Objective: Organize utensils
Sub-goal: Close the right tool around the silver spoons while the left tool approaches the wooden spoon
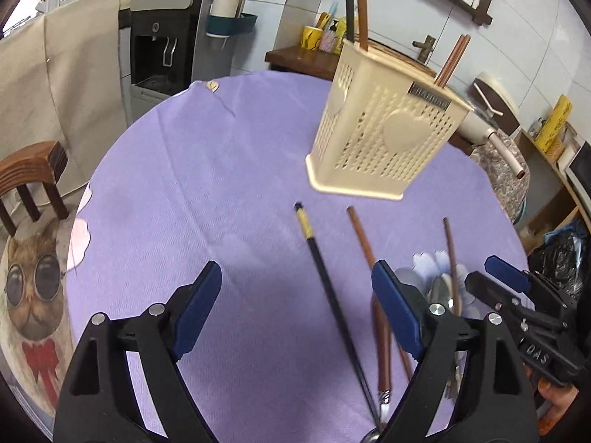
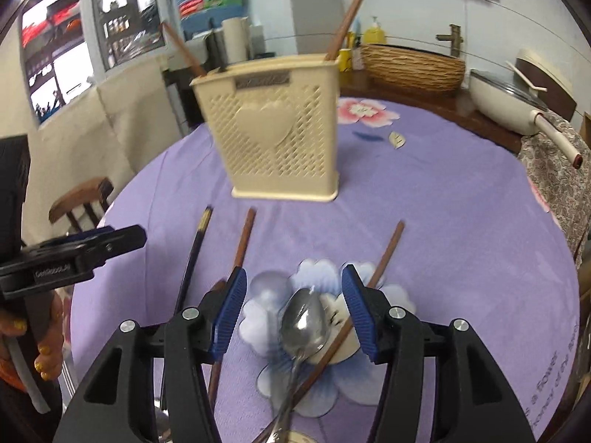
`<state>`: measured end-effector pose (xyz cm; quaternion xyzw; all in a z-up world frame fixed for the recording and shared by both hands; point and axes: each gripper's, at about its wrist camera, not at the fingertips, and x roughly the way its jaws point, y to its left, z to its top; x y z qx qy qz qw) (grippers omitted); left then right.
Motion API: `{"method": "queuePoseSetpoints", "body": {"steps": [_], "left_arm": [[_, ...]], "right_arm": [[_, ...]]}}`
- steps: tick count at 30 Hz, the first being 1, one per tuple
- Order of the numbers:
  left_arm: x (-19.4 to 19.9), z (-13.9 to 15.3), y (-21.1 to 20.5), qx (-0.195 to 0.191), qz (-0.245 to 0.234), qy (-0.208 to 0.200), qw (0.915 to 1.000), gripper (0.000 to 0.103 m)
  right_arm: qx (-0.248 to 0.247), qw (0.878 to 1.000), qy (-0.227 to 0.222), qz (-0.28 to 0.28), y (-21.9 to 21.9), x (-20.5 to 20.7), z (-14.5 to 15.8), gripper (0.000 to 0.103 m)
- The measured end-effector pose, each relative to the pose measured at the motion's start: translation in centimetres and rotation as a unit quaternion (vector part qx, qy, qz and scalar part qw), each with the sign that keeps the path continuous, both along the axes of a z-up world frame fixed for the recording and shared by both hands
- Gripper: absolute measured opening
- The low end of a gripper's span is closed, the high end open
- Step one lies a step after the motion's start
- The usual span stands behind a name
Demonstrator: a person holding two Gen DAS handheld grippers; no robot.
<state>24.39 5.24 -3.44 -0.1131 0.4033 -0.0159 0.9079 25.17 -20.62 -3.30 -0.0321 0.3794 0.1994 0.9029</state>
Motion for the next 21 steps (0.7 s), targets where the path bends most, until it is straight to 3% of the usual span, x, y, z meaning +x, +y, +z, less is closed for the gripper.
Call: {"method": "queuePoseSetpoints", "body": {"steps": [9, 21], "left_arm": [[-1.0, -2.0, 0.2, 0.002, 0.004, 0.021, 0.9998, 0.083], [-1.1, -2.1, -0.5, 0.007, -0.004, 0.022, 0.9997, 0.083]], "right_arm": [[-0.014, 0.999, 0.037, -0.017, 0.9, 0.8, -3.4, 0.048], [-0.043, 0.998, 0.051, -0.022, 1.3, 1.0, -4.7, 0.044]]}}
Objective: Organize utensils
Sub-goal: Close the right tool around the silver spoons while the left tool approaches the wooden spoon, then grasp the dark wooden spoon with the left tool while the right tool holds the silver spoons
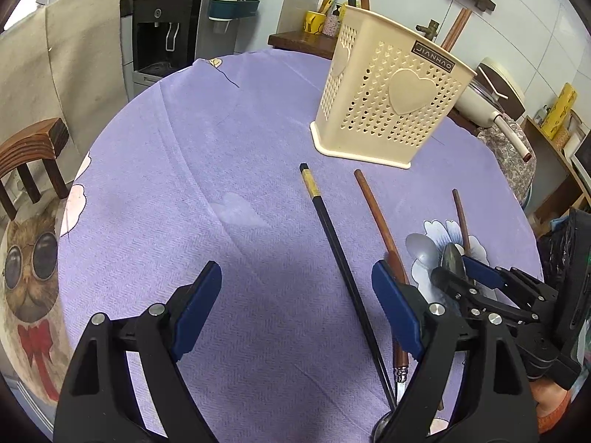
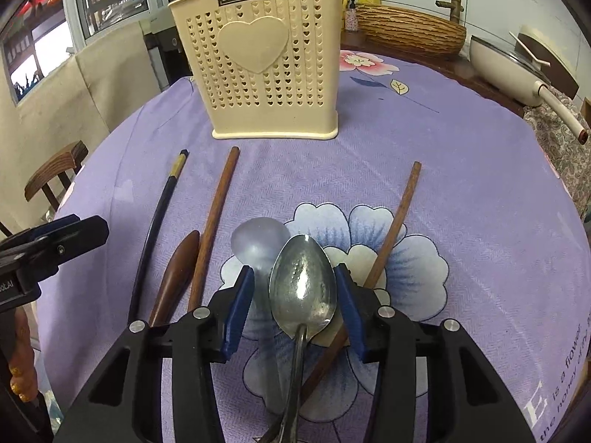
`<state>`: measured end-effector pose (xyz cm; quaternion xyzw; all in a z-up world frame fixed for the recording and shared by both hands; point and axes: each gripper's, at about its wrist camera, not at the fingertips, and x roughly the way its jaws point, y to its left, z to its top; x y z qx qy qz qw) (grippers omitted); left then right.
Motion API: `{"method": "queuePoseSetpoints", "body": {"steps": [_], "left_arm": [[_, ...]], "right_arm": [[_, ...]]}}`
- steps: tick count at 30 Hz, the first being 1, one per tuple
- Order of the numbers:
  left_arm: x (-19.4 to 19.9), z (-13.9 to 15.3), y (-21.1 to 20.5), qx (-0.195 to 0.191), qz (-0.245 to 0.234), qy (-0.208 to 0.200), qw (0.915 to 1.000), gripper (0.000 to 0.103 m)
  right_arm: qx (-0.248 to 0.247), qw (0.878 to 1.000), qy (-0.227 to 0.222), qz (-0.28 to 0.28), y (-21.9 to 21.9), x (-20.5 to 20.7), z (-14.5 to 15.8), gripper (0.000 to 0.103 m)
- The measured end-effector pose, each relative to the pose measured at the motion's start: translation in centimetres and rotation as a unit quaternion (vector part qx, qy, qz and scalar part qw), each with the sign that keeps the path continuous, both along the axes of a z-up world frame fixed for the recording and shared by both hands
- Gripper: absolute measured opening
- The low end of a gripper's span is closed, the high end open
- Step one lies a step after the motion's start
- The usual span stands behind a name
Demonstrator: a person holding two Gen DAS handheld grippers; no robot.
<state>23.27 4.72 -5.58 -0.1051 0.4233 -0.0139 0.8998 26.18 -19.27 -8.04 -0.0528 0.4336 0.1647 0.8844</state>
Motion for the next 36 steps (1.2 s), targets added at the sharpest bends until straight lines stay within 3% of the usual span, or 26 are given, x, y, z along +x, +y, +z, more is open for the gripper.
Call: {"method": "queuePoseSetpoints", "body": {"steps": [14, 16, 24, 27, 36], "left_arm": [[-0.6, 0.3, -3.4, 0.02, -0.052, -0.003, 0.9985, 0.082], [-0.8, 0.2, -4.0, 0.026, -0.066, -0.004, 0.9975, 0.079], [-0.7, -0.7, -6.3, 0.036, -0.111, 0.019, 0.993, 0.049], [-0.5, -1.0, -7.2, 0.042, -0.123, 0.022, 0.9913, 0.046], [0.2, -1.3, -8.1, 0.05, -0.129, 0.027, 0.99, 0.038]], "right_arm": [[0.008, 1.0, 0.0, -0.007, -0.5, 0.0, 0.2, 0.04], [0.02, 1.0, 0.001, -0.01, -0.9, 0.0, 0.3, 0.039], [0.047, 0.999, -0.005, -0.012, -1.6, -0.4, 0.7, 0.033], [0.05, 0.999, -0.009, -0.004, -1.5, -0.6, 1.0, 0.029], [0.075, 0.997, 0.005, -0.001, -1.8, -0.4, 0.6, 0.033]]}}
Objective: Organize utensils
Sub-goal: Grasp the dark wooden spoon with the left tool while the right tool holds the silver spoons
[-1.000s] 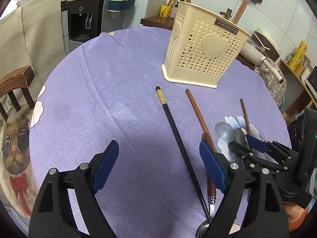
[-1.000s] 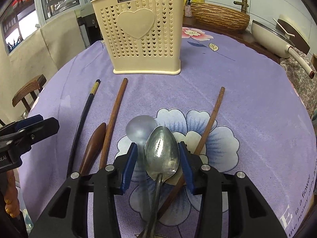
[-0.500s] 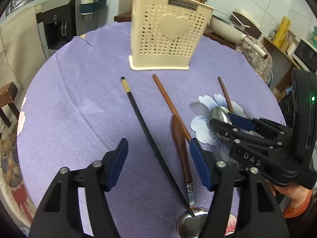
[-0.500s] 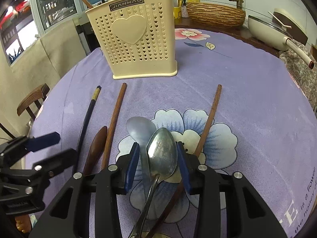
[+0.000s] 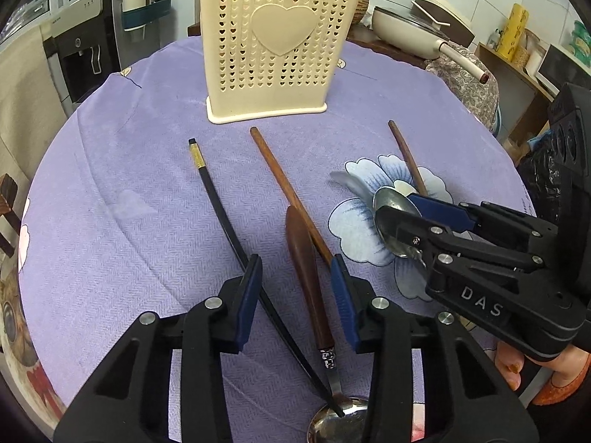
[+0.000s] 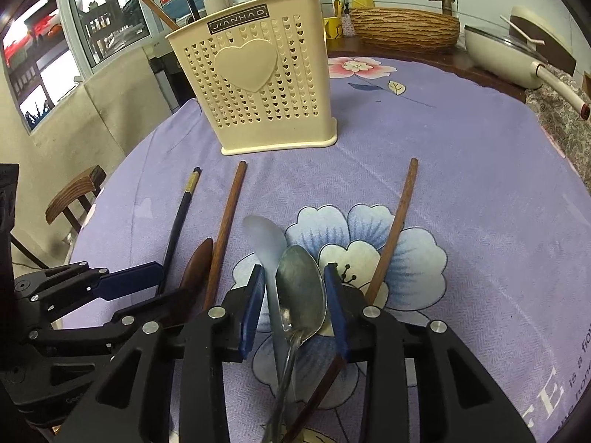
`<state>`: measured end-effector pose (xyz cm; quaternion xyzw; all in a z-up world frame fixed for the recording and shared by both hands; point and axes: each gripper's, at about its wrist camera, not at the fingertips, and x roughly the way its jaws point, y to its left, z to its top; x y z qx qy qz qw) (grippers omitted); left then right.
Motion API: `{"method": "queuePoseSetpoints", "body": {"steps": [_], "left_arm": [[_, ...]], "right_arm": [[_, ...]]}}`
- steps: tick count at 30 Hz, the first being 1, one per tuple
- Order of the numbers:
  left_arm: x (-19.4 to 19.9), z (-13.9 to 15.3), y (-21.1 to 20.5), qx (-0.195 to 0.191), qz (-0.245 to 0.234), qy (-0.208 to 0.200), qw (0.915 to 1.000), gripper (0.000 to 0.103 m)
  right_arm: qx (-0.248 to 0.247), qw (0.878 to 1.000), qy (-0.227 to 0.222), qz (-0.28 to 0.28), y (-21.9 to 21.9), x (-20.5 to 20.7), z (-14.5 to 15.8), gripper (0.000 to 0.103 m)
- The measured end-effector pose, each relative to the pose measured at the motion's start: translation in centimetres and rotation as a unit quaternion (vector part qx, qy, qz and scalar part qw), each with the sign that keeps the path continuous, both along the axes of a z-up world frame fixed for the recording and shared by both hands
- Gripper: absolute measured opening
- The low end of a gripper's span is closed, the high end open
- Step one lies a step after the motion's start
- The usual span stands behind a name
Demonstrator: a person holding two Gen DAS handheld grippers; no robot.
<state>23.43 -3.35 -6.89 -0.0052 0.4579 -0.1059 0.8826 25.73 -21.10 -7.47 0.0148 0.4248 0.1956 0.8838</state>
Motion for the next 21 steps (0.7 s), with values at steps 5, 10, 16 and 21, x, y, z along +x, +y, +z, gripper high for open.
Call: {"method": "queuePoseSetpoints", "body": {"steps": [5, 10, 16, 21], "left_arm": [[0.2, 0.0, 0.1, 0.0, 0.0, 0.001, 1.0, 0.035], [0.3, -0.3, 0.0, 0.003, -0.002, 0.006, 1.0, 0.033], [0.8, -0.8, -0.6, 0.009, -0.005, 0.009, 0.9999, 0.027], [1.2, -0.8, -0.7, 0.016, -0.004, 0.007, 0.9998, 0.025]], "right_arm": [[0.007, 1.0, 0.007, -0.005, -0.4, -0.1, -0.2, 0.034], [-0.002, 1.0, 0.008, -0.007, -0.3, -0.4, -0.3, 0.034], [-0.014, 1.0, 0.002, -0.002, 0.1, -0.7, -0.2, 0.034], [-0.015, 1.0, 0.005, -0.004, 0.0, -0.6, -0.3, 0.034]]}}
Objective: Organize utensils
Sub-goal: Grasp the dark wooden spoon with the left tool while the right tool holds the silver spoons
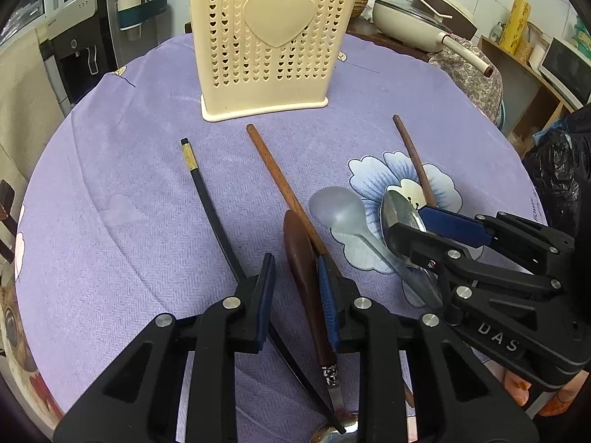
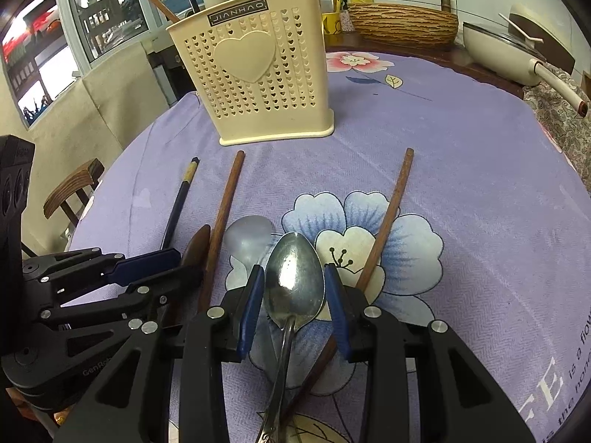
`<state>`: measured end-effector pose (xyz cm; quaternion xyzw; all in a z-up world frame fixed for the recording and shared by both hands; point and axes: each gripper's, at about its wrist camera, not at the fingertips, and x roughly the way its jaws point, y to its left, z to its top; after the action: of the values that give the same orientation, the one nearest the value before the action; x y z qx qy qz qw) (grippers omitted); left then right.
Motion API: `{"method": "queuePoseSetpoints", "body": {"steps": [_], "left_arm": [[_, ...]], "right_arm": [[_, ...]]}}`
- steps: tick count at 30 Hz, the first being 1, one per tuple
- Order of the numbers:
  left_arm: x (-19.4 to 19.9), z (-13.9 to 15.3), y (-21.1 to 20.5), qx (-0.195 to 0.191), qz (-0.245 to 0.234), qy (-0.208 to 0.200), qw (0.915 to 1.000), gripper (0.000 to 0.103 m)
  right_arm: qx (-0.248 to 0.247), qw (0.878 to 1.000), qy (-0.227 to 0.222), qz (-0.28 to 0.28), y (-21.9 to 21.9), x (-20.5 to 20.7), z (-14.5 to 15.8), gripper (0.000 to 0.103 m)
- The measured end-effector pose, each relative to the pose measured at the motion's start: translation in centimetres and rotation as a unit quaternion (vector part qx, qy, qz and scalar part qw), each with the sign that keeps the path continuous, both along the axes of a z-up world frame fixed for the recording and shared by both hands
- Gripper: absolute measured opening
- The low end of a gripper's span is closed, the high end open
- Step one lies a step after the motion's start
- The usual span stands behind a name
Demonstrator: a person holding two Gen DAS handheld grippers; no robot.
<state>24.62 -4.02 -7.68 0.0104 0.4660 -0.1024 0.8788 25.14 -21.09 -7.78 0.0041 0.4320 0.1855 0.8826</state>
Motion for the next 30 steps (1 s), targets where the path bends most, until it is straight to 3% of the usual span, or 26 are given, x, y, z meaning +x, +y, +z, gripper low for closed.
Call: {"method": "queuePoseSetpoints", "body": {"steps": [5, 14, 18, 30], "left_arm": [[0.5, -0.1, -0.6, 0.008, 0.001, -0.003, 1.0, 0.018], [0.4, -0.1, 0.2, -0.013, 0.005, -0.001, 0.9999, 0.017], [0.3, -0.1, 0.5, -0.021, 0.006, 0.0, 0.9998, 0.017], [0.3, -0.1, 0.7, -0.029, 0.006, 0.002, 0.9995, 0.017]], "right_arm": [[-0.005, 1.0, 0.0, 0.002, 0.2, -0.1, 0.0, 0.034], [-0.016, 1.0, 0.003, 0.001, 0.6, -0.2, -0.1, 0.034], [-0.016, 1.0, 0.005, 0.003, 0.9, -0.1, -0.2, 0.04], [-0.05, 0.999, -0.002, 0.001, 1.5, 0.2, 0.0, 0.04]]}}
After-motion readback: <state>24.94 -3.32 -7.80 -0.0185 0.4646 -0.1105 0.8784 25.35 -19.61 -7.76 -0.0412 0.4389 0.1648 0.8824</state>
